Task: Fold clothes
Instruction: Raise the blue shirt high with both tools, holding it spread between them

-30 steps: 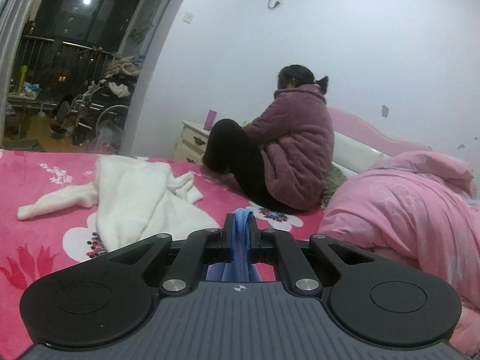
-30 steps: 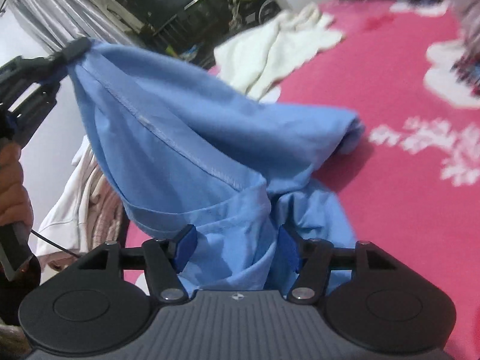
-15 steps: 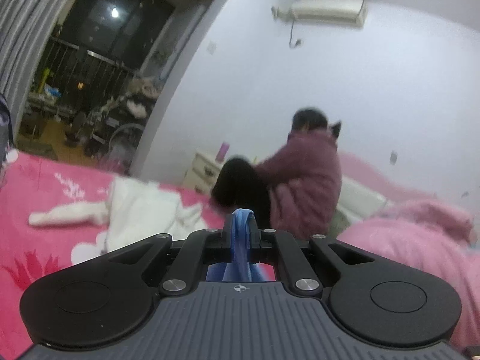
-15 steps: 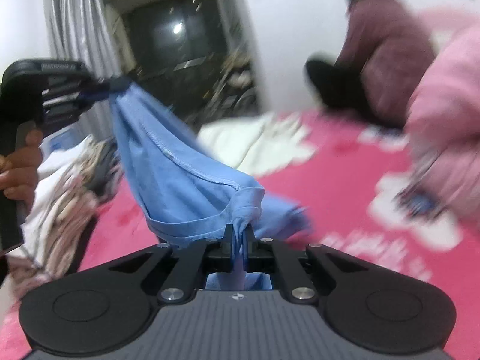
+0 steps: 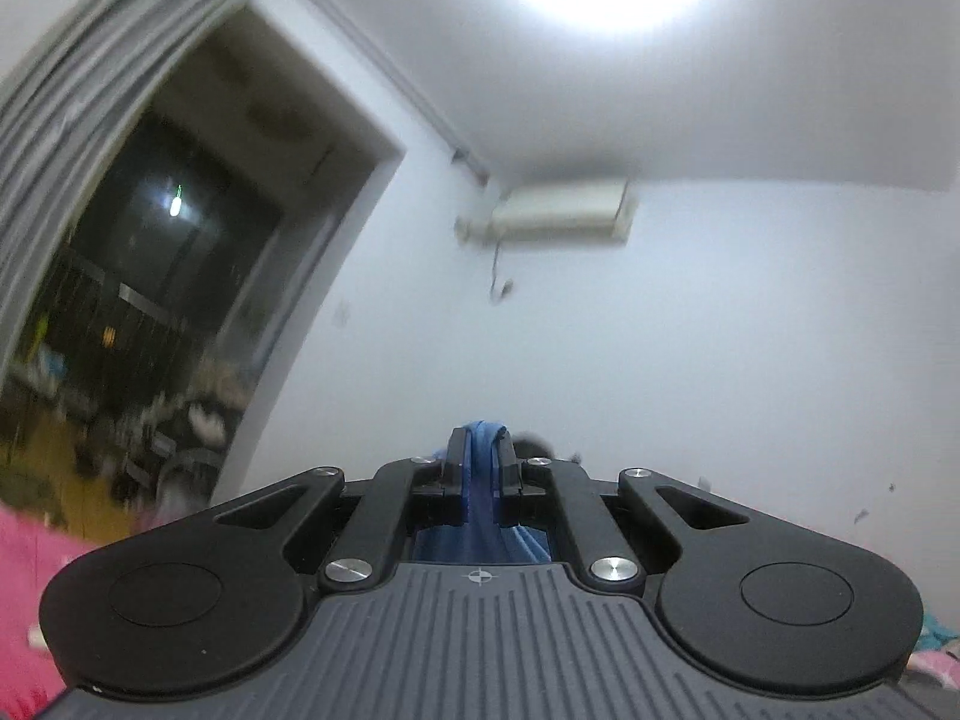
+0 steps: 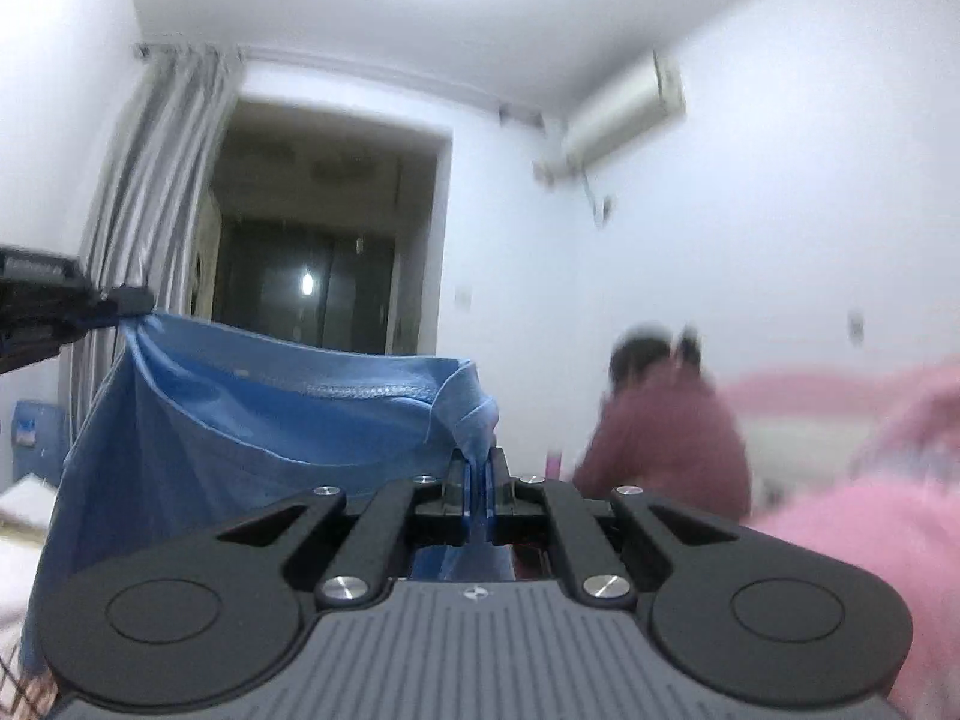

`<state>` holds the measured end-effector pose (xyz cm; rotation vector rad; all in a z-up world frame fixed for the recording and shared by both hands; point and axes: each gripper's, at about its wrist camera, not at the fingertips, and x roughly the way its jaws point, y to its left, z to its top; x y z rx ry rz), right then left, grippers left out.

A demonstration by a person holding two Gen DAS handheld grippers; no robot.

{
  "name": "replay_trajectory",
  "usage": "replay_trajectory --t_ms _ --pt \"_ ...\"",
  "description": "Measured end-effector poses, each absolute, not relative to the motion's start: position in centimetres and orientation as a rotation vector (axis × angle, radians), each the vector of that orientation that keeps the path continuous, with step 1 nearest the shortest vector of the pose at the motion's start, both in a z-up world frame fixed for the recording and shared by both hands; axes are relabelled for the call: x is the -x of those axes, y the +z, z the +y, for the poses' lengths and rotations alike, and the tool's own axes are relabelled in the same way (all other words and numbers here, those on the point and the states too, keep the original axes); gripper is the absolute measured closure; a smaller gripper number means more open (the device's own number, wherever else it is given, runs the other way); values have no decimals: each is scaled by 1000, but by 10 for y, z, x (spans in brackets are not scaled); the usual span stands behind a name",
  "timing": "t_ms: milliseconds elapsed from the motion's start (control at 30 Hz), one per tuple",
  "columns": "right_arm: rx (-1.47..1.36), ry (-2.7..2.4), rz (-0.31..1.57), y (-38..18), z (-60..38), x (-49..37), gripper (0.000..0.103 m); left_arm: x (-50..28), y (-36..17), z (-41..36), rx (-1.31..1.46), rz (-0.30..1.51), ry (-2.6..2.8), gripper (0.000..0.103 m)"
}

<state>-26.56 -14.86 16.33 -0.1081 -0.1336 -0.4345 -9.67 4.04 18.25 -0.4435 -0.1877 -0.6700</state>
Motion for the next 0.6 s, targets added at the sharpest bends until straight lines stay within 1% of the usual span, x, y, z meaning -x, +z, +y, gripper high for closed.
replay_trajectory --t_ms 133,267,433,600 --pt "150 -412 -243 206 -138 295 98 133 209 50 421 -278 -708 99" --pt "213 -423 -329 234 -127 321 98 167 231 55 395 -373 -737 99" --pt "259 -429 -400 254 -117 344 98 202 246 55 359 -472 -758 99" --pt "315 -456 -450 260 -106 358 98 211 240 49 336 -481 -778 99"
